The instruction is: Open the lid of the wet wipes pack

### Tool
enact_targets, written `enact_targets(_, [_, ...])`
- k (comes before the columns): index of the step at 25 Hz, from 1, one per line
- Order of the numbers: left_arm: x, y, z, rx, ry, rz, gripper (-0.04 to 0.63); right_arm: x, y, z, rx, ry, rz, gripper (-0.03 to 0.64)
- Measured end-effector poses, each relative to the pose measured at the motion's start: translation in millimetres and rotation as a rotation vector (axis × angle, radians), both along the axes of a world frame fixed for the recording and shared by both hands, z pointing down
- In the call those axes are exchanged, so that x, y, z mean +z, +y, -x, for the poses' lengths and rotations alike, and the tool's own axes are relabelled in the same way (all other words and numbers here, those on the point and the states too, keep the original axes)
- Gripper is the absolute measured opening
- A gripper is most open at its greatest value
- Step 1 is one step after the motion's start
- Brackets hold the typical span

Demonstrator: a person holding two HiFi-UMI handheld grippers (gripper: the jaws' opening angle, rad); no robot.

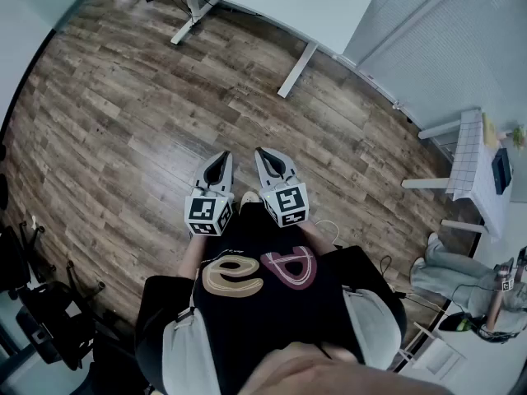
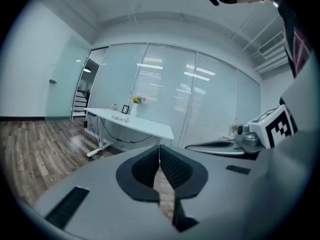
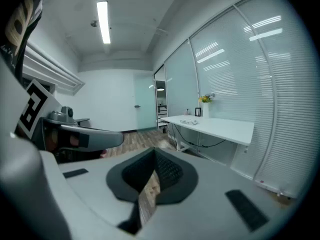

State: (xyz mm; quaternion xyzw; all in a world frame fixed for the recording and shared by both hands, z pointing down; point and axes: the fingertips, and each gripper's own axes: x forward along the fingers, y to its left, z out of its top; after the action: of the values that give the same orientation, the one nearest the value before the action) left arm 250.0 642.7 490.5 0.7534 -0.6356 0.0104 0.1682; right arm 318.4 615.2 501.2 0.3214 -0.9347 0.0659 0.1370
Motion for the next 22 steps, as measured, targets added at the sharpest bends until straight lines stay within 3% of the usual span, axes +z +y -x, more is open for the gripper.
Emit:
enact_targets(17, [13.7, 9.2, 2.1, -0.032, 0.043, 0.033, 0.018, 6.9, -1.1, -20.3, 0.063, -0.057, 0.056, 0.011])
enact_targets(22, [11.9, -6.7, 4.5, -0.016, 0.035, 0.009, 0.018, 6.7, -14.5, -20.9, 0.077, -0.06, 0.038, 0.011])
